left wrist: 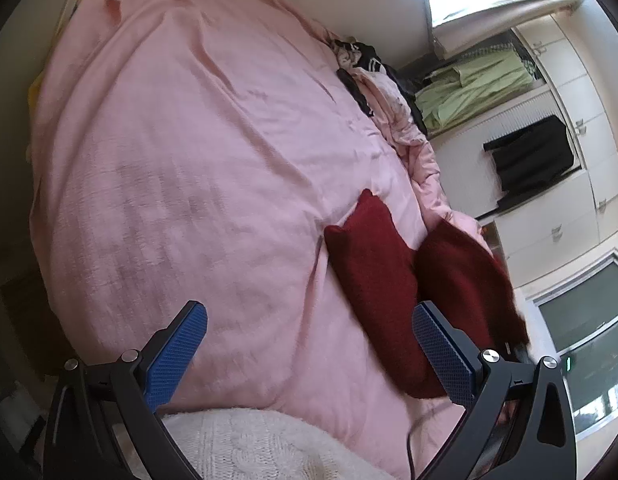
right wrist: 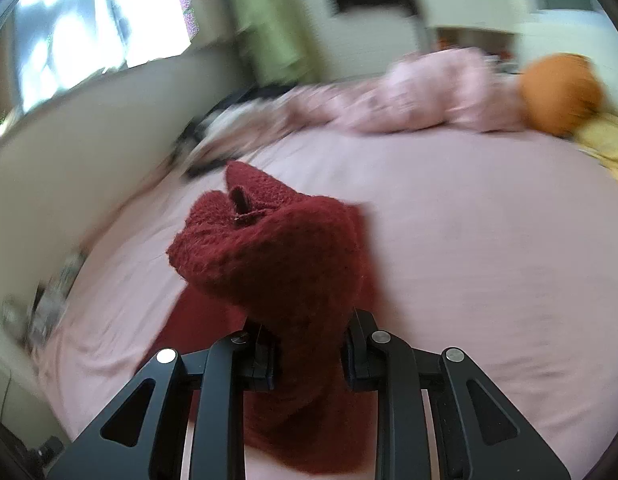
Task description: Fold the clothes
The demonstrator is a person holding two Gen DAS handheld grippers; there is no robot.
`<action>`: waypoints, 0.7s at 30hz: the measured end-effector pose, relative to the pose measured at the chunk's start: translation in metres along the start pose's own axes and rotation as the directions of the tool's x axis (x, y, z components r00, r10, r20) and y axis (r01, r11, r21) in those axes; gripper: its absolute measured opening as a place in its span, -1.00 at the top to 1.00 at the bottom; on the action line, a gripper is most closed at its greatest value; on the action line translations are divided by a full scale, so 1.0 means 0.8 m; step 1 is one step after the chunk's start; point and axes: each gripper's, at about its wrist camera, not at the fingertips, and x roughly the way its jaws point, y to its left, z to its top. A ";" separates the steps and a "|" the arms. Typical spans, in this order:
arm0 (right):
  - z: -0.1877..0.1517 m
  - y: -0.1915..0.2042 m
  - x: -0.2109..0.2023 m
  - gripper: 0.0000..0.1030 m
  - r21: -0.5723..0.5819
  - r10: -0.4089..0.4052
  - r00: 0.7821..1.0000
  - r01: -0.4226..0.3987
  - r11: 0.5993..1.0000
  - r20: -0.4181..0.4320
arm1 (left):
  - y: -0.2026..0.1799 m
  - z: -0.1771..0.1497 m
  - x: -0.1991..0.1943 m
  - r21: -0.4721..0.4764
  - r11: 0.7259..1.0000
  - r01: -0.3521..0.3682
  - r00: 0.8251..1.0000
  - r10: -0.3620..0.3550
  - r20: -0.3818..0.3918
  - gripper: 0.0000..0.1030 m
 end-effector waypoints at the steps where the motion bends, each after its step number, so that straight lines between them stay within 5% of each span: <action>1: -0.001 -0.027 -0.015 0.52 0.029 -0.029 0.999 0.029 0.999 0.022 | -0.003 -0.002 0.000 0.006 1.000 -0.004 1.000 0.004 0.001 -1.00; 5: -0.041 -0.144 -0.039 0.52 0.182 -0.118 0.992 0.123 0.976 -0.039 | -0.010 -0.008 0.000 0.028 0.999 -0.028 1.000 0.028 0.000 -1.00; 9: -0.120 -0.216 0.017 0.40 0.294 -0.102 0.968 0.169 0.941 -0.230 | -0.019 -0.014 -0.002 0.051 0.997 -0.054 0.999 0.054 0.002 -1.00; 11: -0.139 -0.246 0.016 0.36 0.413 -0.021 0.991 0.073 0.908 -0.129 | -0.023 -0.017 -0.004 0.061 0.996 -0.064 0.998 0.064 0.003 -1.00; 17: -0.135 -0.284 0.009 0.35 0.594 0.094 0.993 -0.037 0.804 -0.065 | -0.041 -0.026 0.003 0.097 0.991 -0.089 0.995 0.093 -0.030 -1.00; 21: -0.164 -0.342 -0.016 0.35 0.770 0.199 0.979 -0.164 0.616 0.049 | -0.051 -0.031 0.012 0.115 0.991 -0.072 0.993 0.082 -0.083 -1.00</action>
